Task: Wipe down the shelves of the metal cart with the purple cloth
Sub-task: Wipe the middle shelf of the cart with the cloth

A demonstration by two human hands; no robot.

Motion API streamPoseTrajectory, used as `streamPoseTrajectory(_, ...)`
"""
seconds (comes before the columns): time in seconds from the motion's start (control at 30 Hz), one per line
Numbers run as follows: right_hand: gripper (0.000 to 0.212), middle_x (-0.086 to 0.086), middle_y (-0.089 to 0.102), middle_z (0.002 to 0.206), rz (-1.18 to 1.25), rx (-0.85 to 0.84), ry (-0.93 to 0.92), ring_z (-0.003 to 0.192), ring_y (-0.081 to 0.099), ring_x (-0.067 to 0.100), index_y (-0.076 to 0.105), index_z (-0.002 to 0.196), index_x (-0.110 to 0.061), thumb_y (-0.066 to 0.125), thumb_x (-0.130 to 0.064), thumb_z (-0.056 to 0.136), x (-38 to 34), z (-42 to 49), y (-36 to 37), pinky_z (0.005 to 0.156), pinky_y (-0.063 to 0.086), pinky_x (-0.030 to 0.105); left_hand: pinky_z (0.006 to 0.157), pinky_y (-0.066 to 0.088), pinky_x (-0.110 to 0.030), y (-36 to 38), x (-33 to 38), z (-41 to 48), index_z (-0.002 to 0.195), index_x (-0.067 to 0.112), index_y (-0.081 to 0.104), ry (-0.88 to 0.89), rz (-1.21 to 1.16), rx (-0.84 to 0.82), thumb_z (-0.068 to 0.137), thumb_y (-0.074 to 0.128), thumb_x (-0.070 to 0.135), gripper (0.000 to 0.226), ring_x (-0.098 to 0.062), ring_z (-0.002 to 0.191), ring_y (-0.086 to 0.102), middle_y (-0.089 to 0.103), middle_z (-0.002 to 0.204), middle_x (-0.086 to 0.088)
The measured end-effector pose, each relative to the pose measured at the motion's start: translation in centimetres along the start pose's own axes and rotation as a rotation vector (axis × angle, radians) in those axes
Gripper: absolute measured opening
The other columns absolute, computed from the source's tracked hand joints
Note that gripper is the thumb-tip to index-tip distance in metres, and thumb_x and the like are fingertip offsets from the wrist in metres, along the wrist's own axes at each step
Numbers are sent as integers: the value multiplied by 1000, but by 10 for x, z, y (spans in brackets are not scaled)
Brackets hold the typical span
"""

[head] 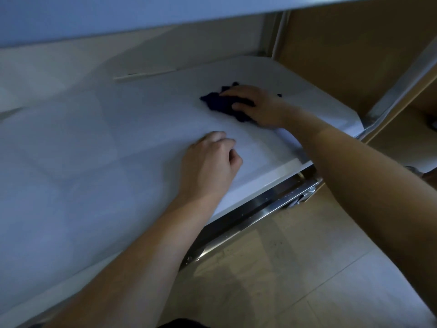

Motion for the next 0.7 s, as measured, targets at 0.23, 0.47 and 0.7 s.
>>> streamPoseTrajectory(0.23, 41, 3, 48, 144, -54, 136, 258, 129, 45, 27, 44, 143, -26, 39, -27, 102, 12, -1, -10, 98, 38, 32, 80, 54, -36, -3, 0, 1, 103, 14, 74, -10, 4, -15, 80, 57, 18, 28, -24, 101, 64, 67, 116, -2)
streamPoseTrajectory(0.47, 41, -2, 45, 148, -67, 117, 98, 136, 39, 23, 43, 143, -28, 39, -31, 102, -39, -26, 14, 110, 35, 41, 74, 53, -40, -2, 2, -1, 101, 13, 72, -30, 23, -47, 82, 57, 20, 25, -27, 94, 63, 66, 110, -5)
streamPoseTrajectory(0.7, 40, -1, 44, 148, -53, 78, 128, 135, 39, 24, 43, 142, -30, 38, -32, 102, -39, -24, 15, 109, 36, 42, 77, 52, -40, -15, -6, -8, 99, 11, 70, -89, 75, -113, 87, 54, 21, 22, -26, 99, 60, 64, 114, -4)
Point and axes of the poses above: each hand's wrist, its own z-axis towards the middle knuckle, its own y-axis out of the palm, x = y × z, the point moved 6 cm from there along z, towards the middle knuckle
